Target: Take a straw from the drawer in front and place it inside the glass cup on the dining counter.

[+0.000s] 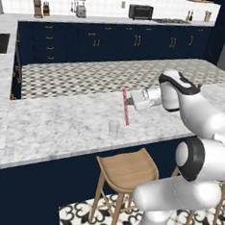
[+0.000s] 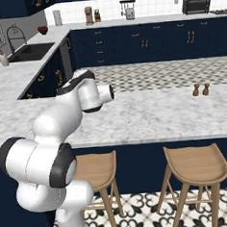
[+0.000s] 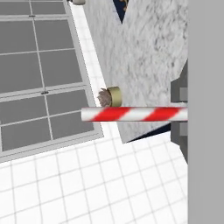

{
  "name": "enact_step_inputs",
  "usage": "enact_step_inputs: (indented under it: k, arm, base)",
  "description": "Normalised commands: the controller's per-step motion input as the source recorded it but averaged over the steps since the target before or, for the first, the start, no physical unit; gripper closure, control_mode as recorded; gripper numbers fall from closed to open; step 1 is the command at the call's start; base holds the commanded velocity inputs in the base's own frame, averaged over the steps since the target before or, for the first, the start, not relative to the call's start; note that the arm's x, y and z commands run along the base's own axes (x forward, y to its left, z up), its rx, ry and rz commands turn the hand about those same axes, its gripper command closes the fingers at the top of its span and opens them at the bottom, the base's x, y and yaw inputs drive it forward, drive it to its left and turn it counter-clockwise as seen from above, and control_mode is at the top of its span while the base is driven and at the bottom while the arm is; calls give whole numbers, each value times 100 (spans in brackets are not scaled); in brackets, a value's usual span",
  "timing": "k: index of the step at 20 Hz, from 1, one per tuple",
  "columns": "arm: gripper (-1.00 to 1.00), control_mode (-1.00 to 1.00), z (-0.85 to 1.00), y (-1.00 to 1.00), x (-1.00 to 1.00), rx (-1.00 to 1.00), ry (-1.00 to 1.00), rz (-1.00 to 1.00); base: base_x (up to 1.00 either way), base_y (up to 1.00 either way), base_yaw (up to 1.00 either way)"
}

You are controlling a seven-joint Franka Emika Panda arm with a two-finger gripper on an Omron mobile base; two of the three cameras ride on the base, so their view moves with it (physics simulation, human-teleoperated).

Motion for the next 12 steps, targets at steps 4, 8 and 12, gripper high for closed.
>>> enact_step_inputs:
  k: [4,8,12]
  arm:
    - [100,-100,-23,0,46,3,0,4]
    - [100,-100,-7,0,44,2,-1,3]
    - [100,-100,-13,0,28,0,0,2]
  base:
    - [0,0,0]
    - [0,0,0]
    - [0,0,0]
